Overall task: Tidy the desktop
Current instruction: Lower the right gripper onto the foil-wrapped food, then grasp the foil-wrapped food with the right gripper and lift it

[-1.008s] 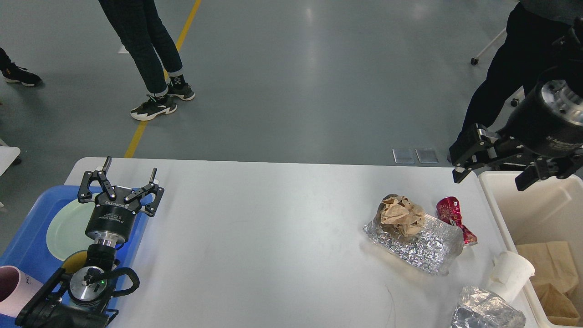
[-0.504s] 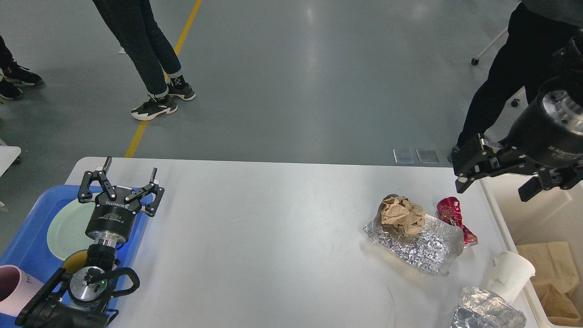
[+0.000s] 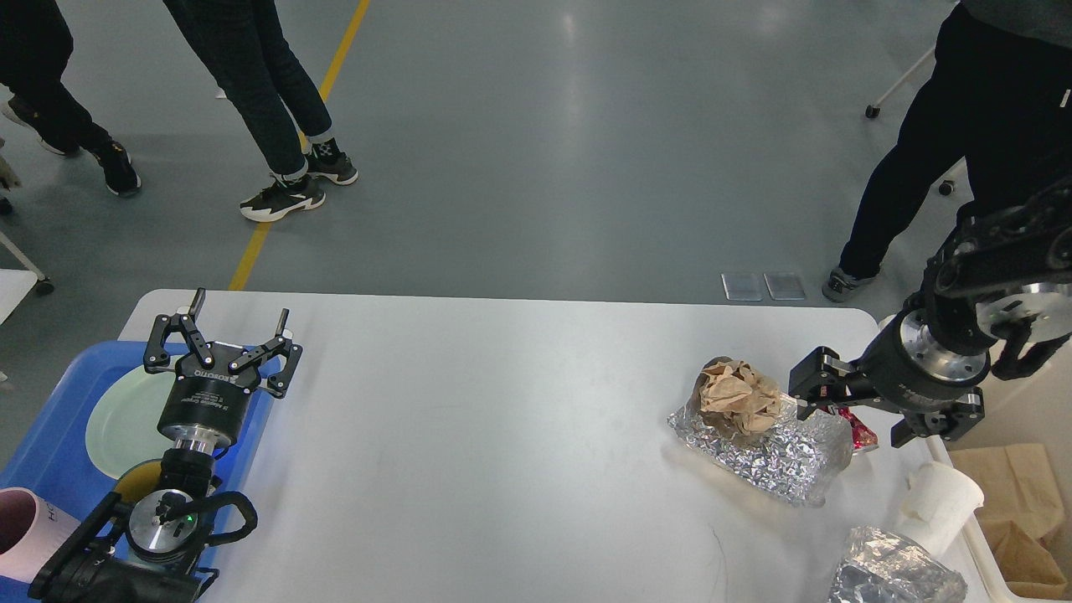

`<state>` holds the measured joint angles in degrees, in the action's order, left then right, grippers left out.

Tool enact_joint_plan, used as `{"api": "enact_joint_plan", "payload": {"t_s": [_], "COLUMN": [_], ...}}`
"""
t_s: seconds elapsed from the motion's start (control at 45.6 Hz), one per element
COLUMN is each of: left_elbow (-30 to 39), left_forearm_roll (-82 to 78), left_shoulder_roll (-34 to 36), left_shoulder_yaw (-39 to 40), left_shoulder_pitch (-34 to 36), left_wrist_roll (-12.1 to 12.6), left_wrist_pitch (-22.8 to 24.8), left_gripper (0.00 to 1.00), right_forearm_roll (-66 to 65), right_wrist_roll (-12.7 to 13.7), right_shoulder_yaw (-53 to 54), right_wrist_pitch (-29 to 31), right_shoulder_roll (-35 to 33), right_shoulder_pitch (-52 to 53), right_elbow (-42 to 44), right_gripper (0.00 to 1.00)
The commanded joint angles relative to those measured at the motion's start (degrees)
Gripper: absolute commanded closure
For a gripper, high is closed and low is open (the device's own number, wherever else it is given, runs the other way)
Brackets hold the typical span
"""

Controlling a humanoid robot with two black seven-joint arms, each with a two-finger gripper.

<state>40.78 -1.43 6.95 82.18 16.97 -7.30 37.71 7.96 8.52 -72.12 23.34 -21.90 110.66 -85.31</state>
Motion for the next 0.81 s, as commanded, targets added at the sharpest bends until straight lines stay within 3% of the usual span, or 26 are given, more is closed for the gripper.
{"api": "enact_joint_plan", "payload": {"t_s": [0.0,0.175,0.285,0.46,0.789], "left_elbow": [0.0,0.0,0.0,0.0,0.0], "left_forearm_roll": [0.02,0.02,0.02,-0.07,0.02], "left_shoulder_roll": [-0.01,-0.01,-0.01,-0.01,-0.01], "left_shoulder_yaw": [0.0,0.0,0.0,0.0,0.0], "left_shoulder_pitch": [0.0,0.0,0.0,0.0,0.0], "left_wrist_roll": [0.0,0.0,0.0,0.0,0.0], "left_wrist_pitch": [-0.01,-0.01,-0.01,-0.01,-0.01], "left_gripper": [0.03,0.03,0.03,0.03,0.03], "right_forearm_roll": [19.07,38.35,41.25,46.79,50.49], "right_wrist_roll": [0.01,0.01,0.01,0.01,1.06], "right_shoulder_yaw": [0.76,4.35,8.48,14.73,18.24], "right_wrist_pitch": [-1.8,-1.72,-2.94,-13.05,-15.61], "right_shoulder_roll": [0.02,0.19,0.37,0.46,2.39], "right_shoulder_pitch": [-8.79,-15.91,-20.04,-27.77,-35.6], "right_elbow": [7.6,9.63,11.47,14.99,22.64], "right_gripper": [0.15,0.13,0.12,0.12,0.16]}}
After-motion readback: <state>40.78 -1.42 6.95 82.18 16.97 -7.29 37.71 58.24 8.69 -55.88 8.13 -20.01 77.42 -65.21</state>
